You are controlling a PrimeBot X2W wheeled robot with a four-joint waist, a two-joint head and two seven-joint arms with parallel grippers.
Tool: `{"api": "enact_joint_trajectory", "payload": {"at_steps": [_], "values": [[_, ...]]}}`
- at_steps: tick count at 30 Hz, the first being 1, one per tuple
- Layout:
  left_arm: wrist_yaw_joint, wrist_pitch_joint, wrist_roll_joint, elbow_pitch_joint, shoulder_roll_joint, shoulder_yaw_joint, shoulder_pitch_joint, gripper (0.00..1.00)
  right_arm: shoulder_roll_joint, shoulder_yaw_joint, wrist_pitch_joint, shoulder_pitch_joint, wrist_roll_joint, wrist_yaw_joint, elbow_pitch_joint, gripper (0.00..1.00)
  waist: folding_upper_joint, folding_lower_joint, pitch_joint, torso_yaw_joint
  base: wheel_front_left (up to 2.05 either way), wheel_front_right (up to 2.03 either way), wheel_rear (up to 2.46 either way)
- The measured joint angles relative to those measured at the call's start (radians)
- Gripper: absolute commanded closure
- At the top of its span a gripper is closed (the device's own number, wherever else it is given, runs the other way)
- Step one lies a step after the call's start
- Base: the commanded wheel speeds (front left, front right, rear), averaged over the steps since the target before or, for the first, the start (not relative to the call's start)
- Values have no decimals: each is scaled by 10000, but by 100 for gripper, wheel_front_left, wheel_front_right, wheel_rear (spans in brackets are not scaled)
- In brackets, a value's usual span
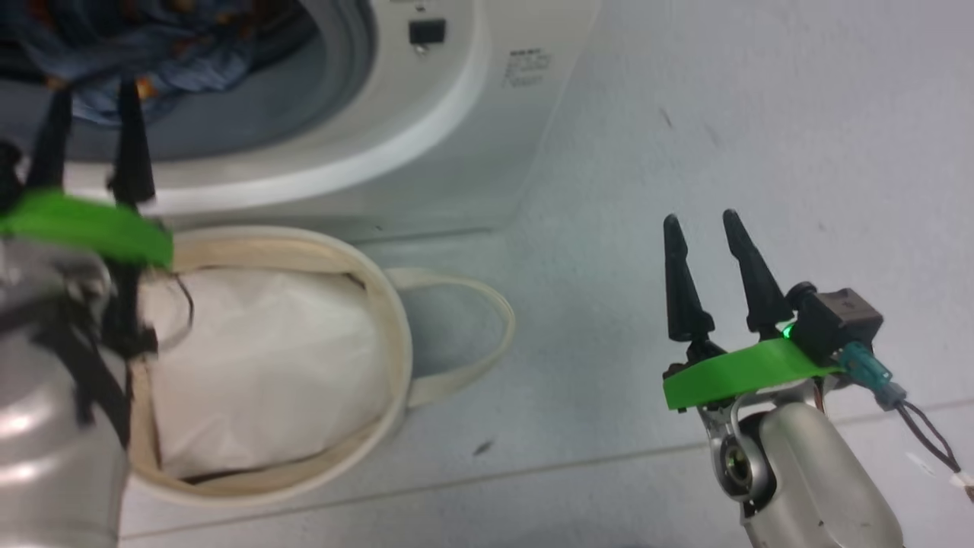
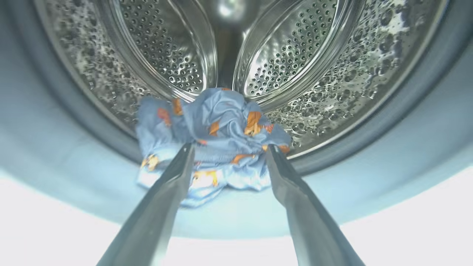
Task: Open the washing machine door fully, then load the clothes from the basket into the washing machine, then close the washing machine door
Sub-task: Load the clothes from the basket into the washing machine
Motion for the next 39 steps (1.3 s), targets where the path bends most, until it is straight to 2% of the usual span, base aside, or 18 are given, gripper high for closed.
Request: {"api": "enact_joint_trajectory", "payload": {"at_steps": [3, 9, 14, 17, 24, 39], "values": [[-6, 0, -54, -583, -128, 192, 1091, 0, -132, 92, 0, 16, 125, 0, 186, 0, 0, -2, -540, 208, 0, 0, 0], [-12, 0, -230, -2245, -314, -173, 2972, 0, -518, 48, 0, 123, 320, 0, 362, 0, 0, -2, -1543, 717, 0, 0, 0], [-12, -6, -65, -2629, -297, -428, 4026, 0, -675, 8, 0, 412, 328, 0, 359, 0, 0, 0, -2093, 1024, 0, 0, 0], [-12, -6, 96, -2966, -301, -203, 4627, 0, -796, -36, 0, 547, 362, 0, 360, 0, 1, -1, -2499, 1176, 0, 0, 0], [-12, -6, 357, -3149, -418, 138, 5276, 0, -1012, -328, 0, 1110, 428, 0, 468, 0, 0, -1, -3284, 1406, 0, 0, 0], [-12, -6, 370, -3191, -639, 364, 5321, 0, -1012, -140, 0, 1124, 474, 0, 483, 0, 0, 1, -3477, 1424, 0, 0, 0]]}}
